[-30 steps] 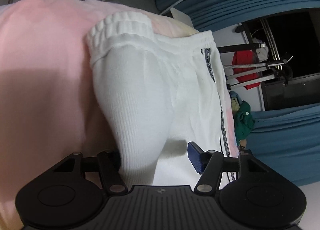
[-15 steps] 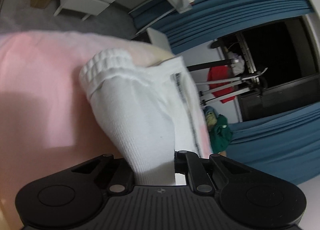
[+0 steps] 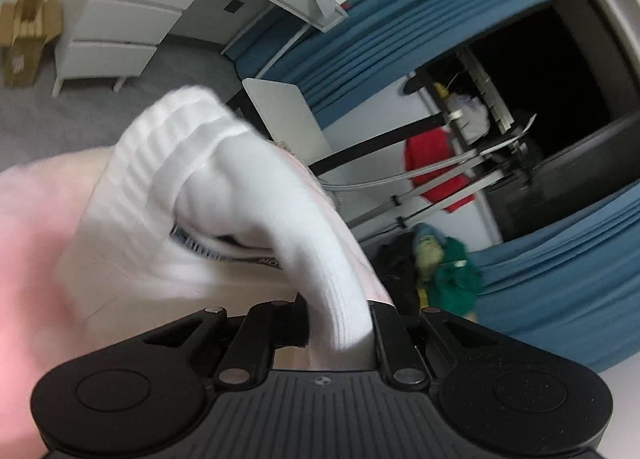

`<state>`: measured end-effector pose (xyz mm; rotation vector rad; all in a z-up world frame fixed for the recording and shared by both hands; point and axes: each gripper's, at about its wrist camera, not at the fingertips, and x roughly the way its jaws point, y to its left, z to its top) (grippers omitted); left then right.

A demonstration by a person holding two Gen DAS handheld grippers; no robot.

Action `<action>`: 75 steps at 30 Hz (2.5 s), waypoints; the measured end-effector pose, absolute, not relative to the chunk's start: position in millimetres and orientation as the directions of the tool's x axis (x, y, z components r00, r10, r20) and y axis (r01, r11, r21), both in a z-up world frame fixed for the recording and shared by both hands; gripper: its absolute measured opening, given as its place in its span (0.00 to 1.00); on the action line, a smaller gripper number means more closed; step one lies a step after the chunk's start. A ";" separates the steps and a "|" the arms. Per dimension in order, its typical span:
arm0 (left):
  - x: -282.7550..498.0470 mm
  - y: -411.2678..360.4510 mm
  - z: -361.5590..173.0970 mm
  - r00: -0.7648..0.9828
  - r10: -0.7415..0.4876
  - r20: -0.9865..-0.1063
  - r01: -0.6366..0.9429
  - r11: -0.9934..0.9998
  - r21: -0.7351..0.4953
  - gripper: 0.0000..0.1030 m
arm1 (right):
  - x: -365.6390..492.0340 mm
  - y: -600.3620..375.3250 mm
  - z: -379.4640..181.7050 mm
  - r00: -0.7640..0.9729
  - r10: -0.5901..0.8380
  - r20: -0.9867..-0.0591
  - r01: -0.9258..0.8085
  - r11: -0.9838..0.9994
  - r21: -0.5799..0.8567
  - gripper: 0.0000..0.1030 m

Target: Fold clothes

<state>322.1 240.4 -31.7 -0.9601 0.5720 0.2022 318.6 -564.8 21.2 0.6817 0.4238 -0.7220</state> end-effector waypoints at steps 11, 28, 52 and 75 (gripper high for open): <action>460.2 222.7 -109.4 0.707 -0.081 -0.703 -0.493 0.657 -0.570 0.17 | 441.4 -572.3 -75.8 0.614 -0.497 -0.613 0.750 0.610 0.255 0.17; 256.1 264.6 -93.5 0.730 -0.188 -0.657 -0.473 0.554 -0.685 0.79 | 259.0 -607.5 -60.5 0.796 -0.180 -0.578 0.583 0.484 0.653 0.76; 258.9 280.9 -76.3 0.827 -0.069 -0.558 -0.443 0.531 -0.722 0.10 | 251.0 -583.6 -61.2 0.833 -0.302 -0.464 0.553 0.490 0.674 0.11; 36.5 392.2 -50.0 0.732 -0.165 -0.661 -0.403 0.677 -0.615 0.25 | 82.9 -554.6 -97.6 0.801 -0.084 -0.592 0.589 0.283 0.757 0.10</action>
